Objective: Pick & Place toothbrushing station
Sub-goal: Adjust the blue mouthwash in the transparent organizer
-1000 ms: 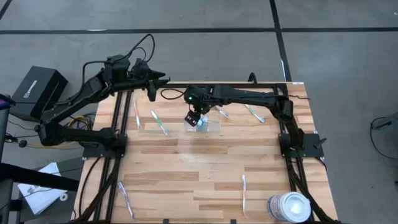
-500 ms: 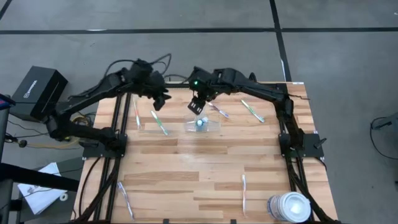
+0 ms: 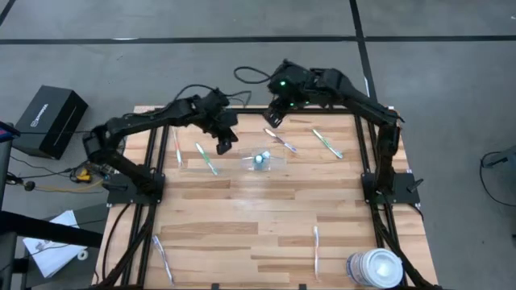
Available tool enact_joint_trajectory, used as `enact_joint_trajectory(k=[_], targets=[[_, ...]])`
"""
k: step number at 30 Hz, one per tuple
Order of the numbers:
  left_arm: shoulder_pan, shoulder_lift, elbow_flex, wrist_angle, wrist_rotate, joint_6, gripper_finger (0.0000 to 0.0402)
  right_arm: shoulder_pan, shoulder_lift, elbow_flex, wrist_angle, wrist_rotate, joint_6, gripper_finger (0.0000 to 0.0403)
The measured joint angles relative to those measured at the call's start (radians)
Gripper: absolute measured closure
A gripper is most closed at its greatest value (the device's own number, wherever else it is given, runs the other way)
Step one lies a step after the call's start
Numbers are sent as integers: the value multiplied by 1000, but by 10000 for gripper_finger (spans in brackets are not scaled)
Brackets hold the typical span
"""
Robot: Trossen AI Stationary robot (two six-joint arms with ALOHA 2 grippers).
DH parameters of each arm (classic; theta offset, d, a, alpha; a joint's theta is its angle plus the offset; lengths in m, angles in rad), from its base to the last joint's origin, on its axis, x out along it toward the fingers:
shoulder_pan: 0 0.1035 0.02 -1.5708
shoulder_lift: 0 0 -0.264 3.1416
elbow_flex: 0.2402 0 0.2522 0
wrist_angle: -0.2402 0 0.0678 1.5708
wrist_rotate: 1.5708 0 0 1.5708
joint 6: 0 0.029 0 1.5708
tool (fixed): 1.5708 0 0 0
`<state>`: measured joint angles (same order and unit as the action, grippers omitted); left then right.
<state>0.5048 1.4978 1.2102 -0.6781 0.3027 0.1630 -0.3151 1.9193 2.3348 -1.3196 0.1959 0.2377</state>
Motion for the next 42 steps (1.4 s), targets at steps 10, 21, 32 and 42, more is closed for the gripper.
enact_joint_trajectory(k=[10, 21, 32, 42], targets=[[-50, 170, 0, 38, 0, 14, 400, -57, 10, -1, -136, 4, -61, 239], [30, 253, 0, 152, 32, -118, 401, -54, 11, -2, -155, -15, -65, 244], [73, 189, -9, 52, -28, -135, 401, -71, 11, -2, -156, -15, -88, 246], [91, 194, -230, 85, 129, -149, 401, -73, 11, -2, -157, -19, -107, 248]])
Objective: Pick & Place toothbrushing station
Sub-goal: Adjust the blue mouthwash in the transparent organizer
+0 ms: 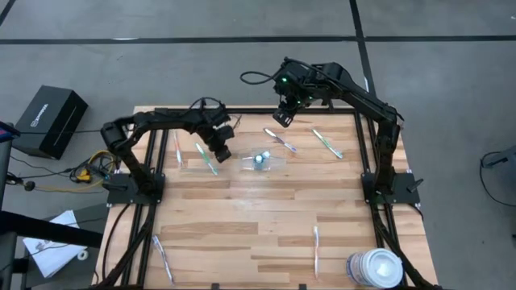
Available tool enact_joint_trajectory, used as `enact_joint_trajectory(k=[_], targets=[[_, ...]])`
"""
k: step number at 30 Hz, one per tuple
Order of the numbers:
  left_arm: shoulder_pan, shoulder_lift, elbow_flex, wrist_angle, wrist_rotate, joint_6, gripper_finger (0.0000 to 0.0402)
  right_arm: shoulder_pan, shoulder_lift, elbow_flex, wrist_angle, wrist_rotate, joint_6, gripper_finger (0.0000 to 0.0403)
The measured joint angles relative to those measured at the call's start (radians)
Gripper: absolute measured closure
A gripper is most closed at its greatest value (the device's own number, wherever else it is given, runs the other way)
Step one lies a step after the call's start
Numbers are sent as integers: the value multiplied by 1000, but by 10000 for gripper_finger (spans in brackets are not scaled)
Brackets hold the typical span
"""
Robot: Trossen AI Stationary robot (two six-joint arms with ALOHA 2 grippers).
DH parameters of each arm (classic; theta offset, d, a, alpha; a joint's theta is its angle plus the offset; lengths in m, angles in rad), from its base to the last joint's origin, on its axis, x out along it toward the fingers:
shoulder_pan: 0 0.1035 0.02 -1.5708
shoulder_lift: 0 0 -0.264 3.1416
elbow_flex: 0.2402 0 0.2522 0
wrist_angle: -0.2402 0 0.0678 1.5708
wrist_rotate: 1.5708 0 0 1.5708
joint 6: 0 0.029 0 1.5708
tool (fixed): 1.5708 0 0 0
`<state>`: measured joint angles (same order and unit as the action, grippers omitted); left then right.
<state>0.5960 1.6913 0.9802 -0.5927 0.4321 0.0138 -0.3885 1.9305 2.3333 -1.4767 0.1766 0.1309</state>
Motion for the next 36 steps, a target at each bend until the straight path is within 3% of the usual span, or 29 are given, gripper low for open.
enact_joint_trajectory(k=[5, 10, 15, 21, 25, 29, 36], targets=[[-27, 0, -70, 154, 122, -107, 401, -1, 0, 0, 19, -15, -8, 248], [-20, 0, -91, 277, 122, -198, 401, -3, 0, 0, 19, -17, -8, 248], [-5, 0, -93, 301, 120, -207, 401, -3, 0, 0, 16, -26, -11, 248], [-5, 0, -93, 359, 124, -250, 401, -21, 6, 0, -43, -129, -12, 248], [-5, 0, -93, 403, 125, -280, 401, -28, 23, -13, -51, -134, -29, 254], [-5, 0, -93, 410, 126, -285, 401, -32, 39, -14, -37, -154, -49, 290], [-5, 0, -93, 421, 126, -288, 401, -32, 93, -21, -58, -234, -81, 388]])
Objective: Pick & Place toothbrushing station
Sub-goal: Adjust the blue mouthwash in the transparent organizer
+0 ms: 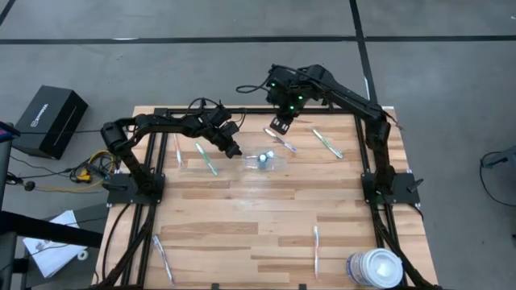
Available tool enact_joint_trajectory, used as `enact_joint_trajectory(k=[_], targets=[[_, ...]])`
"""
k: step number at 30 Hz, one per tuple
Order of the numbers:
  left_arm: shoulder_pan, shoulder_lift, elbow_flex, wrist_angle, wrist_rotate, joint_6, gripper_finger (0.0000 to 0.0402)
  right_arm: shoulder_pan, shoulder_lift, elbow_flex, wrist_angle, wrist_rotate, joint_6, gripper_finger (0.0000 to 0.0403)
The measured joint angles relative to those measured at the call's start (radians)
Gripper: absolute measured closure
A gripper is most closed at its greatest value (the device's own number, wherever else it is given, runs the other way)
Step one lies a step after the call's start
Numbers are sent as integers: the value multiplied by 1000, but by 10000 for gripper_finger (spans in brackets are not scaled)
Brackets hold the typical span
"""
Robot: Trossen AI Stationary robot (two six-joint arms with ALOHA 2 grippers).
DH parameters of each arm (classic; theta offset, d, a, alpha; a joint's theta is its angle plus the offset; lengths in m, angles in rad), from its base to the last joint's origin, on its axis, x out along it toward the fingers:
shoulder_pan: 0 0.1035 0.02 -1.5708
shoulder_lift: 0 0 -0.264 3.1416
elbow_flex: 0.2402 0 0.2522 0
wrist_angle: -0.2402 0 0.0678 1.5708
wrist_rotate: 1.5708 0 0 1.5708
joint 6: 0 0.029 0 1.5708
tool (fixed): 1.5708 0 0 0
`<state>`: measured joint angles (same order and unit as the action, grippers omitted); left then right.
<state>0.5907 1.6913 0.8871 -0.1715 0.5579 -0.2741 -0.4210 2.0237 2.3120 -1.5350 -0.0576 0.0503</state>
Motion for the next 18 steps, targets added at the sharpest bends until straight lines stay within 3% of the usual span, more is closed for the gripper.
enact_joint_trajectory(k=[18], targets=[[0, 0, 0, 21, 0, -1, 401, 36, 43, -310, 226, -176, 55, 402]])
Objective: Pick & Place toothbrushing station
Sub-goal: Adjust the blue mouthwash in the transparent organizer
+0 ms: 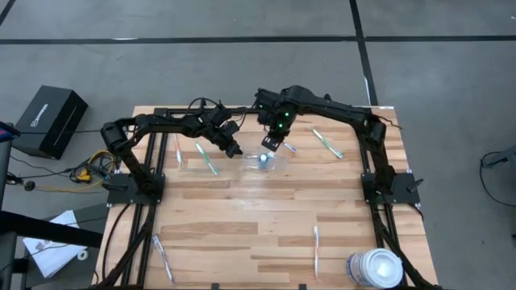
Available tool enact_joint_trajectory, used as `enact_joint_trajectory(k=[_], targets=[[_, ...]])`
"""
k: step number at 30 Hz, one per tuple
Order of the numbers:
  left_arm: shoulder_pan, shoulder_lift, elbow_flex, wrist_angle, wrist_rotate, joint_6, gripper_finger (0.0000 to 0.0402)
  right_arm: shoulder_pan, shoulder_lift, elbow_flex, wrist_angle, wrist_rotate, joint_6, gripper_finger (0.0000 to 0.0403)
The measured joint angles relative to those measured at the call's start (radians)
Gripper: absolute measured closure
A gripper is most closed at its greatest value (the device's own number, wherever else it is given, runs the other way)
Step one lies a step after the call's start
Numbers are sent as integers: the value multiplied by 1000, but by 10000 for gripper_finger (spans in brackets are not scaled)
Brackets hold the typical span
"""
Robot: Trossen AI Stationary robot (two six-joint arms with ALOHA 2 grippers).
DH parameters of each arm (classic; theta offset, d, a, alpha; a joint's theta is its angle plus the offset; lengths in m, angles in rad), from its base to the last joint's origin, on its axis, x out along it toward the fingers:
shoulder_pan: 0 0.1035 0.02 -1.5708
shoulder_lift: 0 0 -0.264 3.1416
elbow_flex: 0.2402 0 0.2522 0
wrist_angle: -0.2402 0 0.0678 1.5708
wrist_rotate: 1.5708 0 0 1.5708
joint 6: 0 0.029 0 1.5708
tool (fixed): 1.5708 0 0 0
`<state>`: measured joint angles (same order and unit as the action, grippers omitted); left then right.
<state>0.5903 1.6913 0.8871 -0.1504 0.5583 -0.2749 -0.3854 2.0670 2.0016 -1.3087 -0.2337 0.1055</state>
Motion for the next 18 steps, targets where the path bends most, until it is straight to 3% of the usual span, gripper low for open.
enact_joint_trajectory(k=[18], targets=[[0, 0, 0, 3, 0, 4, 401, 23, -83, -243, 248, -10, 114, 403]])
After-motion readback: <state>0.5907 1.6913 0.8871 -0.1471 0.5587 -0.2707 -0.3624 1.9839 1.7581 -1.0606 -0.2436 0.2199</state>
